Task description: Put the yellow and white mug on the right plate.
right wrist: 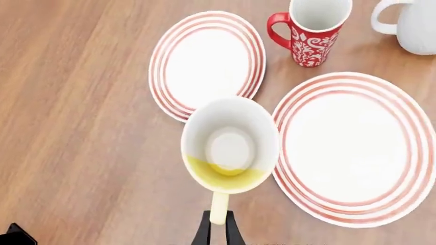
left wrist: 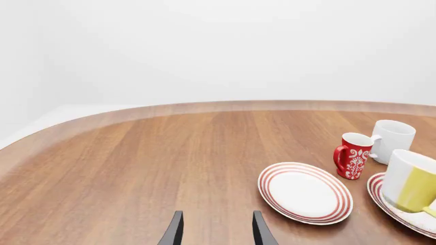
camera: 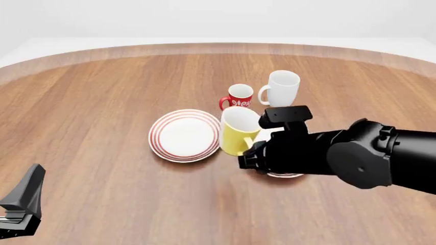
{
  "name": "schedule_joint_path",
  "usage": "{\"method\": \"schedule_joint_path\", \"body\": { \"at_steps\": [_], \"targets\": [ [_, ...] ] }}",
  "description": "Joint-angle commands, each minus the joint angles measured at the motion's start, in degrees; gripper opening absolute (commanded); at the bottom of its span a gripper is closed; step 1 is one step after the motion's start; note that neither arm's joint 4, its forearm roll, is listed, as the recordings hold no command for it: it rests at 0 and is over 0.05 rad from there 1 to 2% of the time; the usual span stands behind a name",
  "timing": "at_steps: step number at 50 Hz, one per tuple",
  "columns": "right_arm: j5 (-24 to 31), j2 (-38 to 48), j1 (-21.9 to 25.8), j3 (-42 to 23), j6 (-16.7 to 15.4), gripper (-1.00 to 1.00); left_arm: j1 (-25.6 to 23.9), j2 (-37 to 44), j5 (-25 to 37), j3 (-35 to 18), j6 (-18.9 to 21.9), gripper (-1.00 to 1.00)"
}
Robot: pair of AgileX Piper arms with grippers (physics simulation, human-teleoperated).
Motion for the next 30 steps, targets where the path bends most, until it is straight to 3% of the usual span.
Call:
{"method": "schedule_joint_path", "body": {
  "at_steps": [1,30],
  "targets": [
    [1.3,-2.8,-3.0,0.8,-1.9,-1.00,0.0,0.0,0.0,0.0,0.0,1.00],
    [2.0,-4.3,-10.7,1.9,-8.2,-1.00,0.0,0.0,0.0,0.0,0.0,1.00]
  ]
}}
